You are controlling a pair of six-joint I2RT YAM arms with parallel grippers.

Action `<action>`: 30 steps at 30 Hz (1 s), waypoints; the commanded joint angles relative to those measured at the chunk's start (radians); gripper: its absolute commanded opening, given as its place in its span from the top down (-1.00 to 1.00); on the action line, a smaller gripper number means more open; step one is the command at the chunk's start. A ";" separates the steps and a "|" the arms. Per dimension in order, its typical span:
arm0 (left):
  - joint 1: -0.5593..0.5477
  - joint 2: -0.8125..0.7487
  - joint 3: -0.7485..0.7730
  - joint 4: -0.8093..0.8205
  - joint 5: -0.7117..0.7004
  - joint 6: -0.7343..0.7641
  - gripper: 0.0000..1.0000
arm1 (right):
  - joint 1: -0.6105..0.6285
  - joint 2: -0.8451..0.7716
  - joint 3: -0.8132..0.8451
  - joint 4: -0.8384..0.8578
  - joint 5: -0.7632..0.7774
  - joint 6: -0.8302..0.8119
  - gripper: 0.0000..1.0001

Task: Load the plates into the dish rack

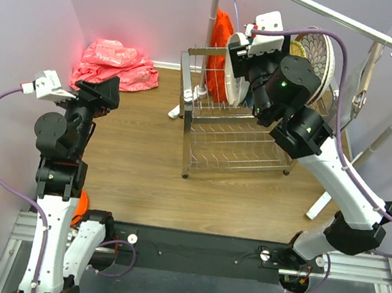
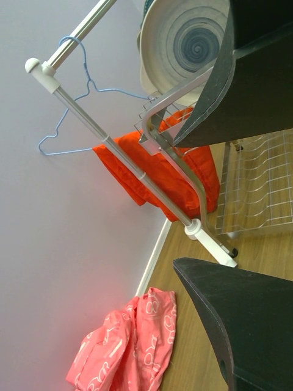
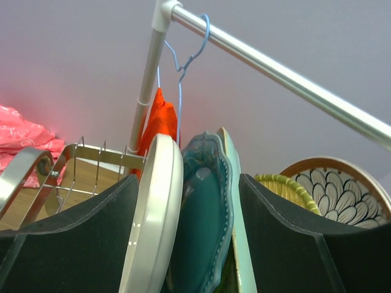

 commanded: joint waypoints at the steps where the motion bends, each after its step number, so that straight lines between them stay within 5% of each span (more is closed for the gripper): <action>1: 0.005 -0.013 -0.016 0.005 0.002 0.010 -0.63 | -0.001 -0.018 0.052 0.027 -0.073 -0.066 -0.52; 6: 0.006 -0.013 -0.002 -0.035 0.004 0.021 -0.63 | 0.000 -0.029 0.072 0.028 -0.096 -0.096 -0.60; 13: 0.008 -0.009 0.013 -0.106 0.016 0.036 -0.64 | 0.000 -0.104 0.011 0.073 -0.231 -0.127 -1.00; 23: 0.008 0.011 0.045 -0.334 -0.062 0.015 -0.65 | 0.000 -0.184 -0.155 0.255 -0.428 -0.205 -1.00; 30: 0.008 0.093 0.058 -0.583 -0.214 -0.085 -0.66 | 0.000 -0.101 -0.052 0.269 -0.499 -0.129 -1.00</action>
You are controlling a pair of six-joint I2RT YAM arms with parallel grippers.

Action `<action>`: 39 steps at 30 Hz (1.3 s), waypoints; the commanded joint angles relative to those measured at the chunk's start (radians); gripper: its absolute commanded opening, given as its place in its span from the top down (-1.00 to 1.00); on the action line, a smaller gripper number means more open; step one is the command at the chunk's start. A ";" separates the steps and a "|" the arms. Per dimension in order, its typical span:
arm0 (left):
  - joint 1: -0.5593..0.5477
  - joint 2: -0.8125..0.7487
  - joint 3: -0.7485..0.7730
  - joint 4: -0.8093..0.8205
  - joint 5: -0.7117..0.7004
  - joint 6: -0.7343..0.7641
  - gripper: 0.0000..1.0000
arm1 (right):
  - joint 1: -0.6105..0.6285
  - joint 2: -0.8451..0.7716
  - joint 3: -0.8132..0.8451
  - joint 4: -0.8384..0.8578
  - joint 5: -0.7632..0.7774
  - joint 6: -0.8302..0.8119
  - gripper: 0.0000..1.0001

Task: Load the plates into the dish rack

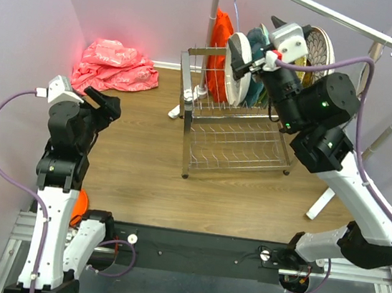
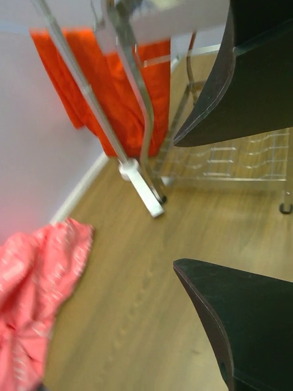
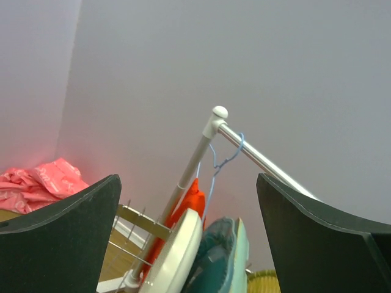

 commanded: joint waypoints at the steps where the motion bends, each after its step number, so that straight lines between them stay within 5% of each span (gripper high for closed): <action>1: 0.006 0.053 0.008 -0.236 -0.177 -0.090 -0.66 | -0.002 0.079 0.090 0.043 -0.093 0.058 -0.98; 15: 0.053 0.066 -0.206 -0.336 -0.360 -0.229 -0.75 | -0.002 0.148 0.090 0.034 -0.182 0.135 -0.95; 23: 0.357 0.273 -0.286 -0.293 -0.309 -0.191 -0.72 | -0.002 0.191 0.140 -0.029 -0.133 0.150 -1.00; 39: 0.477 0.353 -0.336 -0.291 -0.387 -0.375 -0.51 | -0.005 0.195 0.120 -0.038 -0.060 0.124 -1.00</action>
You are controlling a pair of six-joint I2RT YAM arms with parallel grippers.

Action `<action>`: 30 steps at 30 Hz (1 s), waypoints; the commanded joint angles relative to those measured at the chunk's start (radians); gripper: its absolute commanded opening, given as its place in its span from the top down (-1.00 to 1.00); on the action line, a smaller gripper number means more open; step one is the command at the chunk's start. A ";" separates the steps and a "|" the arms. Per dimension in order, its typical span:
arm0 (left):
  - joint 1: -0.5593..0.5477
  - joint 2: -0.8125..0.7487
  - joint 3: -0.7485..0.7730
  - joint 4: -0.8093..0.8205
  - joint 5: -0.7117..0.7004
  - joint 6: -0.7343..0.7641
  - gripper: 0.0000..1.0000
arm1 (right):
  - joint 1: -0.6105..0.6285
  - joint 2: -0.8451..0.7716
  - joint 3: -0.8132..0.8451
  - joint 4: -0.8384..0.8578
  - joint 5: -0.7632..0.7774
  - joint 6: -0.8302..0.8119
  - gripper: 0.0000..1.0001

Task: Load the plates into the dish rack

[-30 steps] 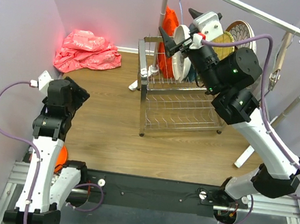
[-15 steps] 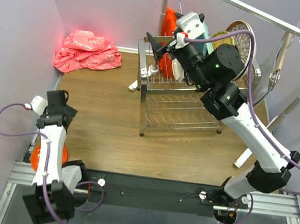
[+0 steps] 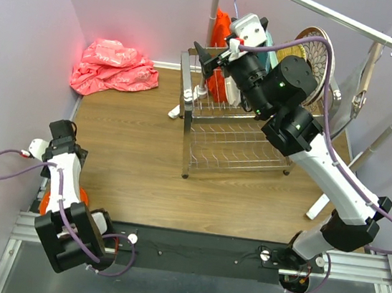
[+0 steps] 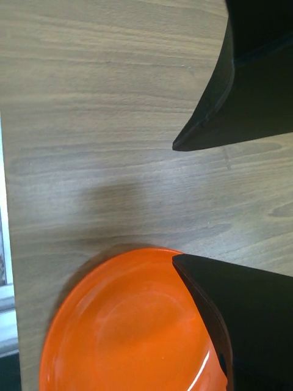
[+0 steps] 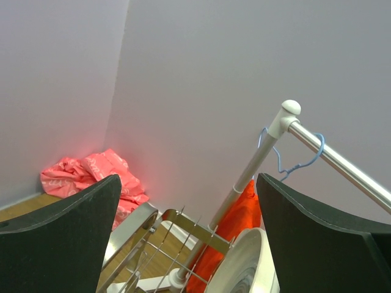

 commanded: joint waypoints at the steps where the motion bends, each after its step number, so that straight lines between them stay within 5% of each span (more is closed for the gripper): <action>1: 0.004 0.002 -0.004 -0.027 -0.092 -0.135 -0.50 | -0.005 0.005 0.001 -0.008 0.048 -0.010 -1.00; 30: 0.004 0.294 0.079 -0.169 -0.165 -0.222 -0.46 | -0.109 -0.015 0.020 -0.005 0.011 0.034 -1.00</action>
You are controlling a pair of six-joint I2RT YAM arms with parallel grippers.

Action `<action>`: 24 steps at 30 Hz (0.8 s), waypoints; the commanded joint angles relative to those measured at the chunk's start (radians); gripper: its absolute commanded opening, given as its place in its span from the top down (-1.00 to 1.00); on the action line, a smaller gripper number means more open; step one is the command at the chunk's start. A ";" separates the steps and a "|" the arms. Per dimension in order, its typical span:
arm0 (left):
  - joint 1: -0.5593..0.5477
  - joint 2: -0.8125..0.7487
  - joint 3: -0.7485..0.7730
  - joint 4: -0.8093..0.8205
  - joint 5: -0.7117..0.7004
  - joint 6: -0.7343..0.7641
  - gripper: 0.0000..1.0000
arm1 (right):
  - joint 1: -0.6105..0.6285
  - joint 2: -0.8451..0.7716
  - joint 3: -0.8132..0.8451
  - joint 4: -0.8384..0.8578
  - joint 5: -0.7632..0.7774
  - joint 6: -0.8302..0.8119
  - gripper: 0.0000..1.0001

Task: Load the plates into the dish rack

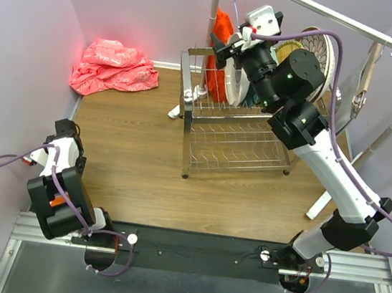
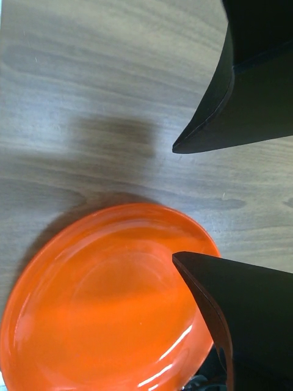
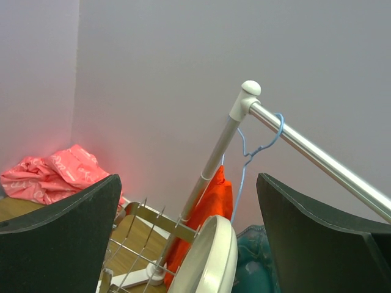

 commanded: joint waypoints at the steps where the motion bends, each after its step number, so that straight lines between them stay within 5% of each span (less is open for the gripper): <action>1: 0.004 0.062 0.027 -0.046 -0.074 -0.026 -0.43 | -0.025 -0.015 0.018 -0.005 -0.021 0.027 -1.00; 18: 0.001 0.191 0.073 -0.095 -0.135 -0.045 0.66 | -0.065 -0.041 0.026 0.008 -0.044 0.045 -1.00; 24: -0.010 0.159 0.107 -0.109 -0.129 -0.038 0.87 | -0.068 -0.049 0.027 0.013 -0.042 0.047 -1.00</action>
